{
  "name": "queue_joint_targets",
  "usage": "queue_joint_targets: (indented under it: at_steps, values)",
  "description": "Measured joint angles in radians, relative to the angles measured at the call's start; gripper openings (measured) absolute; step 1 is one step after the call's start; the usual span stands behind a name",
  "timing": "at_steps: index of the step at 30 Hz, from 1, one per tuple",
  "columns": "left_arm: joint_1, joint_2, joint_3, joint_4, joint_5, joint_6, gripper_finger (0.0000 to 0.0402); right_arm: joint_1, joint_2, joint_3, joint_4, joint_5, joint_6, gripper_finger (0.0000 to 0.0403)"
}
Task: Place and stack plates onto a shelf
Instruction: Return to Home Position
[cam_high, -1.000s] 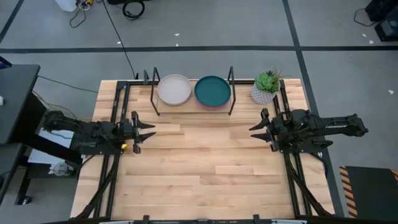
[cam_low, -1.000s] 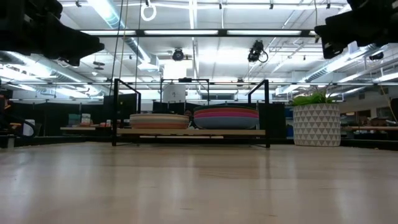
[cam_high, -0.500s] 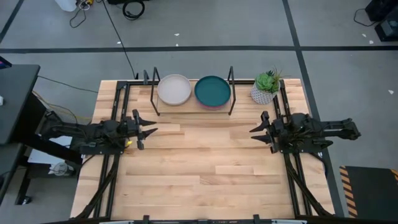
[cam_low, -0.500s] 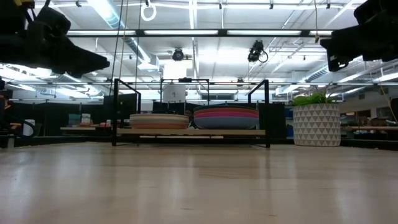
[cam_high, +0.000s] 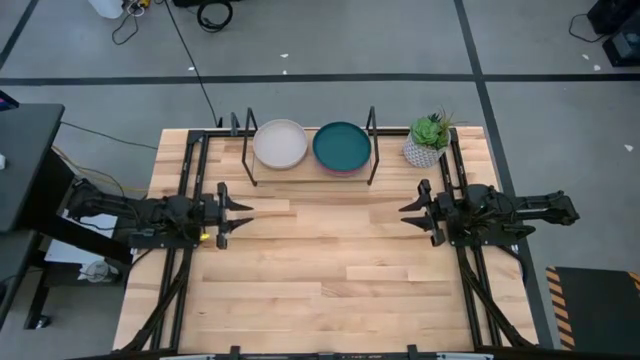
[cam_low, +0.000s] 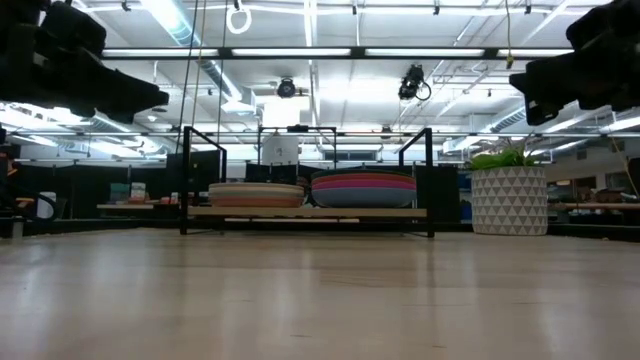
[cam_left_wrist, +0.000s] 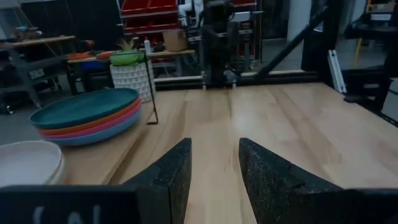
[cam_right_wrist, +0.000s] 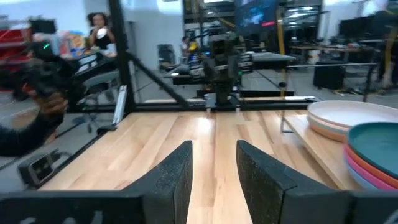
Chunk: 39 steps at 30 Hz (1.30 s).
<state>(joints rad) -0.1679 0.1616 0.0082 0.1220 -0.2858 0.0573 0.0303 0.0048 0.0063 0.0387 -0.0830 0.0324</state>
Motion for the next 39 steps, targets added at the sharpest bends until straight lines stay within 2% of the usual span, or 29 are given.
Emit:
queue_joint_targets:
  at_steps: [6,39]
  values:
    - [-0.009,0.002,0.0,-0.008,-0.004,0.058,0.0141,0.0,0.0,0.0,0.006,0.091,0.044,0.013]
    - [-0.009,0.002,-0.001,-0.022,-0.006,0.059,0.0141,0.0,0.001,0.001,0.006,0.09,0.043,0.013]
